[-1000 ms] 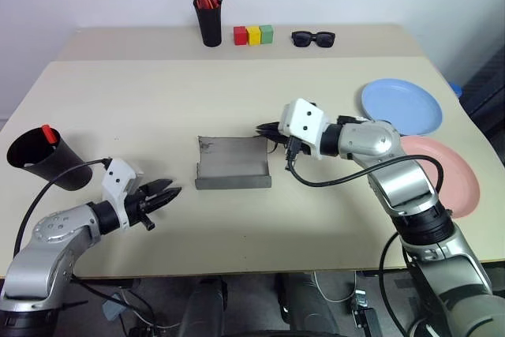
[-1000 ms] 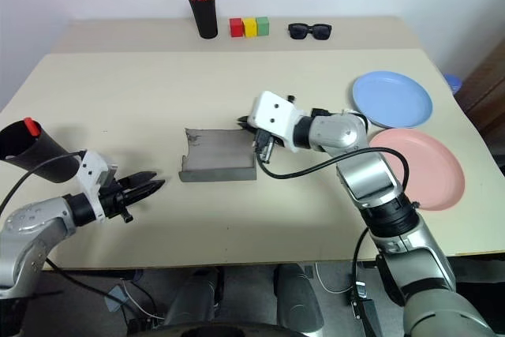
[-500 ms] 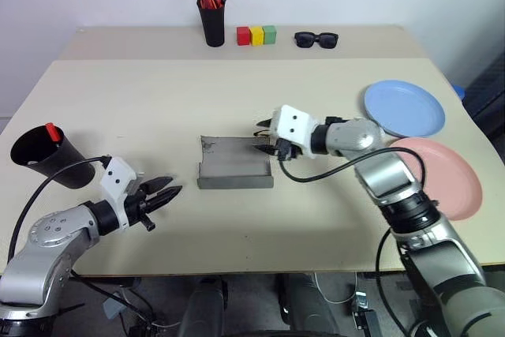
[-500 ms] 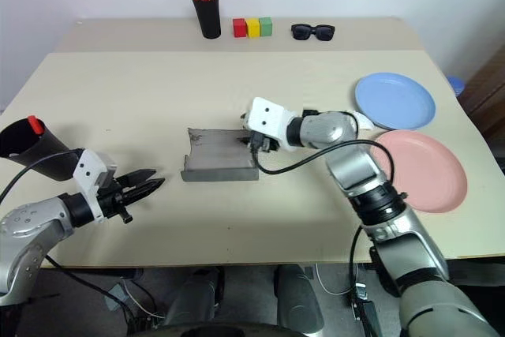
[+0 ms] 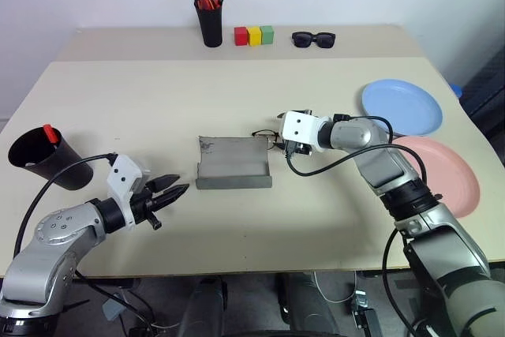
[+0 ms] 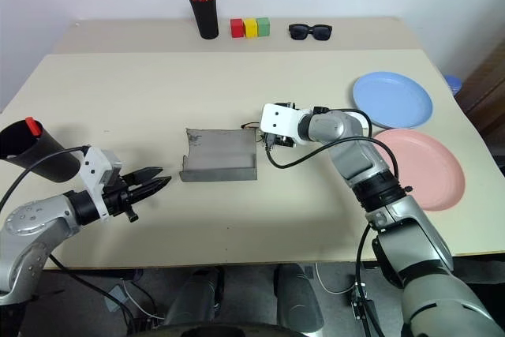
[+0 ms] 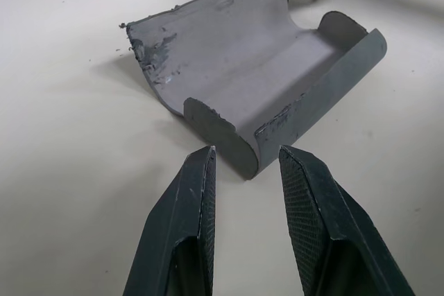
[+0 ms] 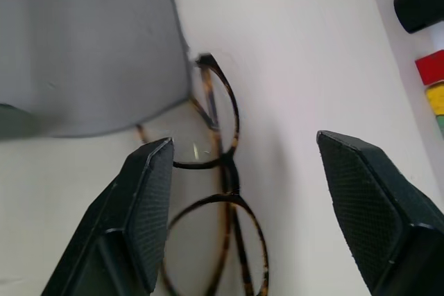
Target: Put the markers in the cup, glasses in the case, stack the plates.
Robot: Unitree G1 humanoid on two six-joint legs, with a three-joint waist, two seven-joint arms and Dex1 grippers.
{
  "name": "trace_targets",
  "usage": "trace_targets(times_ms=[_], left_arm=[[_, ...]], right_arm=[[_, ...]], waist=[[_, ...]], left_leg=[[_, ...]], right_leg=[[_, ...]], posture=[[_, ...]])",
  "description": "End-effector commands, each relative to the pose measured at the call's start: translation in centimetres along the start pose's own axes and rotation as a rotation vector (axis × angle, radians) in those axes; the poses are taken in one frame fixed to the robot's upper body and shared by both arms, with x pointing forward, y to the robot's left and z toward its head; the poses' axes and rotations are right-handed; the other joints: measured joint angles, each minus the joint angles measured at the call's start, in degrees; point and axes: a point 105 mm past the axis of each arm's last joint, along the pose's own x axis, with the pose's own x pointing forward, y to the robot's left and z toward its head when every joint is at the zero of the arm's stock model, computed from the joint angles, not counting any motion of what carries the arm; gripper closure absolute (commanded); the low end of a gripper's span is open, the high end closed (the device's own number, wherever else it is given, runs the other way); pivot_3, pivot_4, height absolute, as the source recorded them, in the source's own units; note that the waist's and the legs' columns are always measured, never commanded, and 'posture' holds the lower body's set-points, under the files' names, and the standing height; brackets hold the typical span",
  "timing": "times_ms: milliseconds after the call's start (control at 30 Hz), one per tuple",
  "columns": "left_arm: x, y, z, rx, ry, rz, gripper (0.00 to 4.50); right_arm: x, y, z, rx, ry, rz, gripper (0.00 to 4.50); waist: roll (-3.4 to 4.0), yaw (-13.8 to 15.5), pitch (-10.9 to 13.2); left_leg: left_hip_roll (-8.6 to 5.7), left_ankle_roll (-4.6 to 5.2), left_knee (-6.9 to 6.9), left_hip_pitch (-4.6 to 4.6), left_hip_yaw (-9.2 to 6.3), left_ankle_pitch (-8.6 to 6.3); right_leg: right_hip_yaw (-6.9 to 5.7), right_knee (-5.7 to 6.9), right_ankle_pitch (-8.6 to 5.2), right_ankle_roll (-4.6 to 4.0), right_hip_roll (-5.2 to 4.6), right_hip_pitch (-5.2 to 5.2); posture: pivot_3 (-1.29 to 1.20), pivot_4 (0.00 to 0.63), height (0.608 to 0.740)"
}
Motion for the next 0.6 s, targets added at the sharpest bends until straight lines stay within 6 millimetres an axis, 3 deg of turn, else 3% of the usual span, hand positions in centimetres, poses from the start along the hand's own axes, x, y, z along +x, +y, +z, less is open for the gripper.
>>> trace_targets(times_ms=[33, 67, 133, 267, 300, 433, 600], left_arm=[[-0.4, -0.7, 1.4, 0.041, -0.042, -0.023, 3.08], [-0.4, -0.8, 1.4, 0.043, -0.043, -0.024, 3.08], [-0.5, -0.8, 1.4, 0.043, -0.041, -0.024, 3.08], [-0.5, -0.9, 1.3, 0.042, -0.039, -0.024, 3.08], [-0.5, -0.9, 1.2, 0.04, -0.038, -0.024, 3.08], [-0.4, -0.9, 1.2, 0.042, -0.038, -0.024, 3.08], [-0.6, 0.4, 1.6, 0.071, -0.068, 0.047, 3.08]], right_arm=[[0.5, -0.9, 0.5, -0.028, -0.02, -0.034, 1.19], [0.6, -0.8, 0.3, -0.035, -0.015, -0.029, 1.19], [0.7, -0.6, 0.0, -0.041, -0.006, -0.019, 1.99], [0.7, -0.4, -0.1, -0.042, -0.005, -0.012, 4.12], [0.7, -0.4, -0.1, -0.044, -0.006, -0.012, 4.48], [0.5, -0.7, -0.1, -0.072, 0.001, -0.026, 4.48], [-1.2, -3.2, 1.0, -0.12, -0.009, -0.121, 4.48]], waist=[[0.0, 0.0, 0.0], [0.0, 0.0, 0.0], [0.01, 0.0, 0.0], [0.01, -0.02, 0.0], [0.0, -0.07, 0.0], [0.01, -0.07, 0.01], [0.02, 0.03, 0.01]], left_leg=[[0.0, 0.0, 0.0, 0.0, 0.0, 0.0], [0.0, 0.0, 0.0, 0.0, 0.0, 0.0], [0.0, 0.0, -0.01, 0.0, -0.01, 0.0], [0.0, 0.0, 0.0, 0.0, -0.01, 0.0], [0.0, 0.0, -0.01, 0.02, 0.0, 0.0], [0.0, 0.0, -0.01, 0.08, 0.0, 0.0], [0.0, 0.0, 0.0, 0.07, 0.0, 0.0]], right_leg=[[0.0, 0.0, 0.0, 0.0, 0.0, 0.0], [0.0, 0.0, 0.0, 0.0, 0.0, 0.0], [0.0, 0.01, 0.0, 0.0, 0.0, 0.0], [0.0, 0.0, 0.0, 0.0, 0.0, 0.0], [0.0, 0.01, 0.0, 0.0, 0.0, 0.01], [0.01, 0.02, 0.0, -0.01, 0.01, 0.06], [0.01, 0.01, 0.0, -0.01, 0.01, 0.06]], posture=[[0.0, 0.15, 0.74], [0.0, 0.15, 0.74], [0.0, 0.15, 0.74], [0.0, 0.15, 0.74], [0.0, 0.15, 0.74], [0.0, 0.15, 0.74], [0.0, 0.15, 0.74]])
